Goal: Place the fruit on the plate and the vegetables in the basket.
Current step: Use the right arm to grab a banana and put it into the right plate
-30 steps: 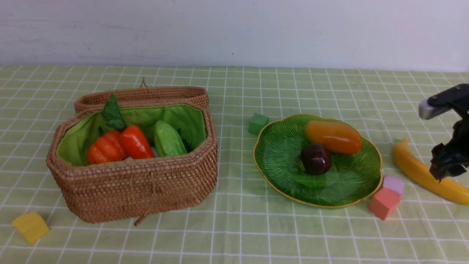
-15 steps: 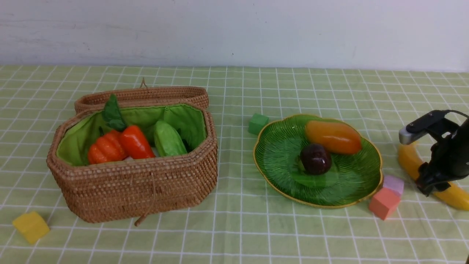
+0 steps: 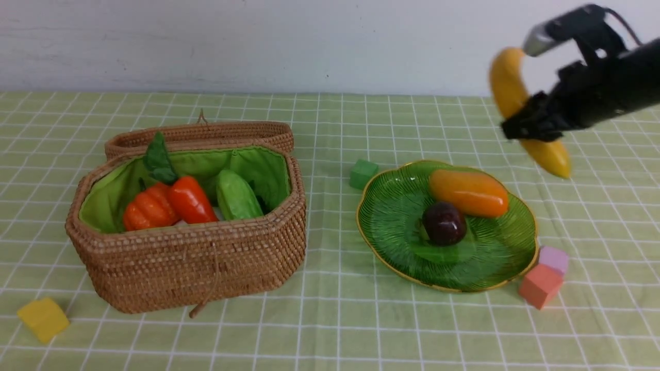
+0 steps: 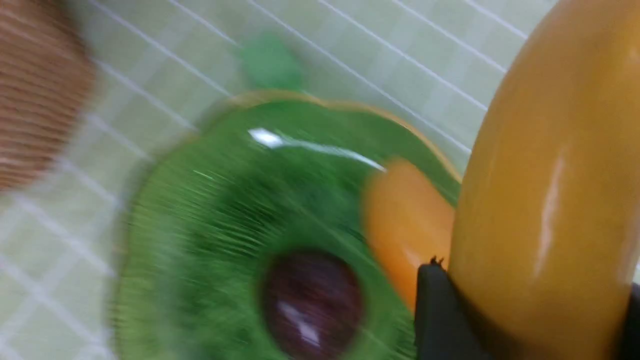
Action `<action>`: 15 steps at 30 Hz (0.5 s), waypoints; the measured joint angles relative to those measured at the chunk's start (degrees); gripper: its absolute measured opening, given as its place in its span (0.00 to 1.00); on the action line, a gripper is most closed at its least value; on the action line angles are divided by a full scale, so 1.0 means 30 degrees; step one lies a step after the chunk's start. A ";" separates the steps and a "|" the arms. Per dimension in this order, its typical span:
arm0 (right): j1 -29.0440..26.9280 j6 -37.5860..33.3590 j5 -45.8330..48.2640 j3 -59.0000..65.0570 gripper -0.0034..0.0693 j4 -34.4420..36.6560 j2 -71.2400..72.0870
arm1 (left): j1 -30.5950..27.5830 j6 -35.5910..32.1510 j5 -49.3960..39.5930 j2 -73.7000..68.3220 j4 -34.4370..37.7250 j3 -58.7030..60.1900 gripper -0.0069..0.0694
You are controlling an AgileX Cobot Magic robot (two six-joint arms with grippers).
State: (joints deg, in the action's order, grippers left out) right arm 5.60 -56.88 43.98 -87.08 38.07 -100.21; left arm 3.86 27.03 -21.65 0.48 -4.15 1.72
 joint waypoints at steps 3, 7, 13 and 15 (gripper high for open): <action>0.2255 -0.1924 0.0385 -0.0023 0.49 0.1047 -0.0844 | 0.0000 0.0000 0.0000 0.0000 0.0000 0.0000 0.40; 0.4212 -0.1893 0.0255 0.0050 0.49 -0.0587 -0.2716 | 0.0000 0.0000 0.0000 0.0000 0.0000 0.0000 0.40; 0.4544 0.2246 -0.0056 0.0071 0.49 -0.4042 -0.4027 | 0.0000 0.0000 0.0000 0.0000 0.0000 0.0000 0.40; 0.4526 0.3929 -0.0298 0.0071 0.49 -0.5405 -0.4319 | 0.0000 0.0000 0.0000 0.0000 0.0000 0.0000 0.40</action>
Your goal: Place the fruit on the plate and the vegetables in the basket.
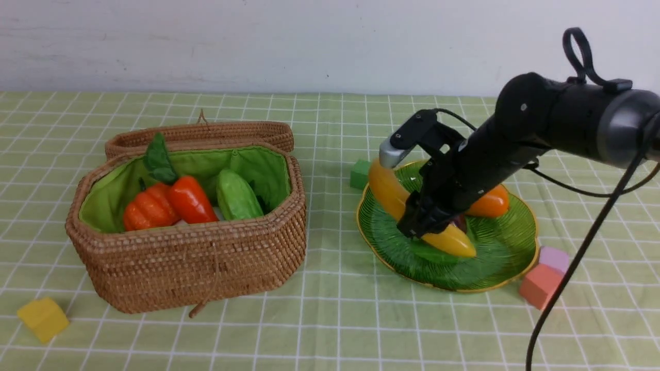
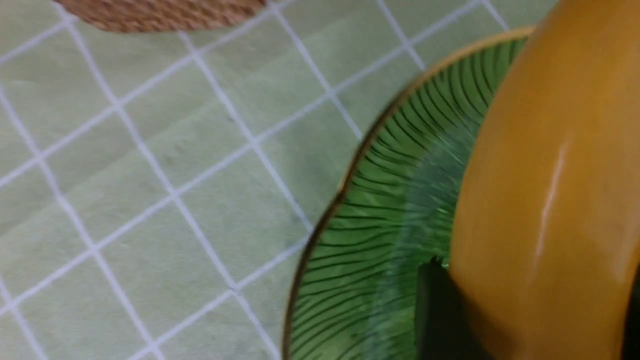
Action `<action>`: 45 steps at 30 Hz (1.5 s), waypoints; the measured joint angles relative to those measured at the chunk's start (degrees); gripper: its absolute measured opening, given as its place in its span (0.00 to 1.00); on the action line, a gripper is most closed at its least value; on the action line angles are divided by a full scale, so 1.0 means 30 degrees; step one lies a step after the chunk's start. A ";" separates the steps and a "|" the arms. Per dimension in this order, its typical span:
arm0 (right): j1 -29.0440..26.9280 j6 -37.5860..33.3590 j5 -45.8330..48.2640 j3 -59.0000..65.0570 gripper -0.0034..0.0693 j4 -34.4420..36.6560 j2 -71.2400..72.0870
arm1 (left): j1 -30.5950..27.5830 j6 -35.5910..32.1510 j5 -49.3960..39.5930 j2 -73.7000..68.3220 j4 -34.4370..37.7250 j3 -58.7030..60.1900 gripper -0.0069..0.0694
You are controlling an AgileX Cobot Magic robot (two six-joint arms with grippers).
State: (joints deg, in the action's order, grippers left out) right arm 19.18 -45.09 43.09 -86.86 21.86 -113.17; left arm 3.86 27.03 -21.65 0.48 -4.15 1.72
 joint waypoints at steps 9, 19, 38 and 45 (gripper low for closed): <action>0.0000 0.0957 -0.0026 0.0014 0.93 -0.1128 0.0414 | 0.0000 0.0000 0.0000 0.0000 0.0000 0.0000 0.40; 0.0000 0.2947 0.2652 0.0036 0.80 -0.1192 0.6670 | 0.0000 0.0000 0.0000 0.0000 0.0000 0.0000 0.40; 0.0000 1.2927 0.7873 1.0490 0.02 -0.3031 2.0144 | 0.0000 0.0000 0.0000 0.0000 0.0000 0.0000 0.40; 0.0000 1.2844 0.9344 1.2402 0.03 -0.2979 2.2152 | 0.0000 0.0000 0.0000 0.0000 0.0000 0.0000 0.40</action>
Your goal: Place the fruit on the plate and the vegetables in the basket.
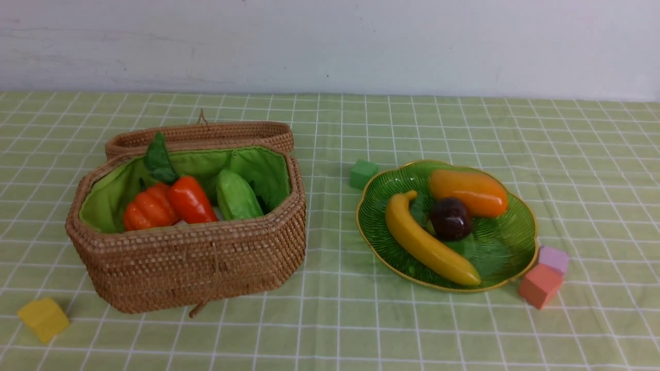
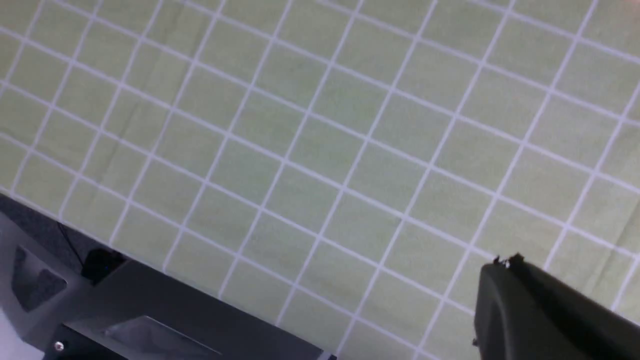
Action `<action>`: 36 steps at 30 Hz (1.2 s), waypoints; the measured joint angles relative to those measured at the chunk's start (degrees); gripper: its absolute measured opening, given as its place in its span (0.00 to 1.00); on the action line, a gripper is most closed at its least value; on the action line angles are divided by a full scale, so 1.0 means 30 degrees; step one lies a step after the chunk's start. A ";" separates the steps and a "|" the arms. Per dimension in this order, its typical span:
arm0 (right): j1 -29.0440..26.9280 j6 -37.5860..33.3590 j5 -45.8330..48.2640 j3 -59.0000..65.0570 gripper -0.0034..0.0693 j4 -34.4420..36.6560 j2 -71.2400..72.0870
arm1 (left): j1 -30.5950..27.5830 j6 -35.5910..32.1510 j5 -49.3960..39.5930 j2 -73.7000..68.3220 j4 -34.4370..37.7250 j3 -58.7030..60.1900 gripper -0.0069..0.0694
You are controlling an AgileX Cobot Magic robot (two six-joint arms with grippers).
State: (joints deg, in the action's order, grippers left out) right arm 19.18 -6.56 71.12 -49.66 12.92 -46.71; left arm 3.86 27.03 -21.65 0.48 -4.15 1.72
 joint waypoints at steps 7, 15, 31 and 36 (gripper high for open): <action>-0.0102 -0.1357 -0.1763 0.0353 0.03 -0.2507 0.0936 | 0.0000 0.0000 0.0000 0.0000 0.0000 0.0000 0.40; -0.5259 0.1042 -1.1851 0.7314 0.04 -0.4075 0.6706 | 0.0000 0.0000 0.0000 0.0000 0.0000 0.0000 0.40; -0.9364 0.3186 -1.6561 1.6927 0.05 -0.3979 1.5776 | 0.0000 0.0000 0.0020 0.0000 0.0000 0.0000 0.40; -0.9364 0.3186 -1.6585 1.6925 0.05 -0.4002 1.5792 | 0.0000 0.0000 0.0020 0.0000 0.0000 0.0000 0.40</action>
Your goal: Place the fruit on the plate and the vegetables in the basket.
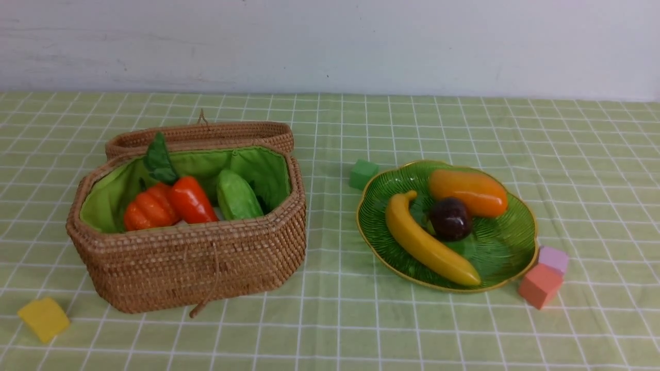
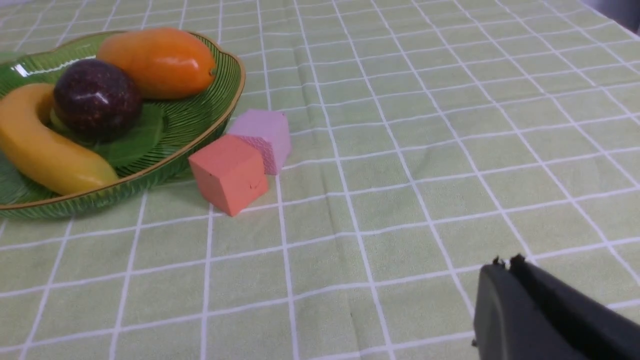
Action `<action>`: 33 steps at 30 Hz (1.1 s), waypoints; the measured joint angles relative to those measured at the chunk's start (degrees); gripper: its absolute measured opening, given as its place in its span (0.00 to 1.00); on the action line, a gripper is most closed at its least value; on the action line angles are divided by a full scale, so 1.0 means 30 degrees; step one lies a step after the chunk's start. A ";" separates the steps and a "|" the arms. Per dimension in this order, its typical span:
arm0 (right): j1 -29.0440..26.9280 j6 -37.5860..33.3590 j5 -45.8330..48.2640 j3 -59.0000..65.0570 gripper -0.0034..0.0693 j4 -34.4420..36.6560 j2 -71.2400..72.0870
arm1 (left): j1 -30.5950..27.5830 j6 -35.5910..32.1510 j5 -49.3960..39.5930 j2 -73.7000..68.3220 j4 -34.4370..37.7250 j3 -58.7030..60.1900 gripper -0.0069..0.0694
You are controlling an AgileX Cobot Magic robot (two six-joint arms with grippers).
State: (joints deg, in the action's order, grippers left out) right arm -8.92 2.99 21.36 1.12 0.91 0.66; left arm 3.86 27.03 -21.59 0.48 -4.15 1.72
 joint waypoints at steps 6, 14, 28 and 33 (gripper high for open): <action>0.0000 0.0000 -0.0004 0.0000 0.07 0.0000 0.0000 | 0.0000 0.0000 0.0000 0.0000 0.0000 0.0000 0.40; 0.0000 0.0043 -0.0019 0.0000 0.08 0.0000 0.0000 | 0.0000 0.0000 0.0000 0.0000 0.0000 0.0000 0.40; 0.0000 0.0058 -0.0026 0.0005 0.10 0.0000 0.0000 | 0.0000 0.0000 -0.0034 0.0000 0.0000 0.0000 0.40; 0.0000 0.0058 -0.0026 0.0005 0.11 0.0000 0.0000 | 0.0000 0.0000 -0.0034 0.0000 0.0000 0.0000 0.40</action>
State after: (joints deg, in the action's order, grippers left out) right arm -8.92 3.17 21.29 1.13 0.91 0.66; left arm 3.86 27.03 -21.69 0.48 -4.15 1.72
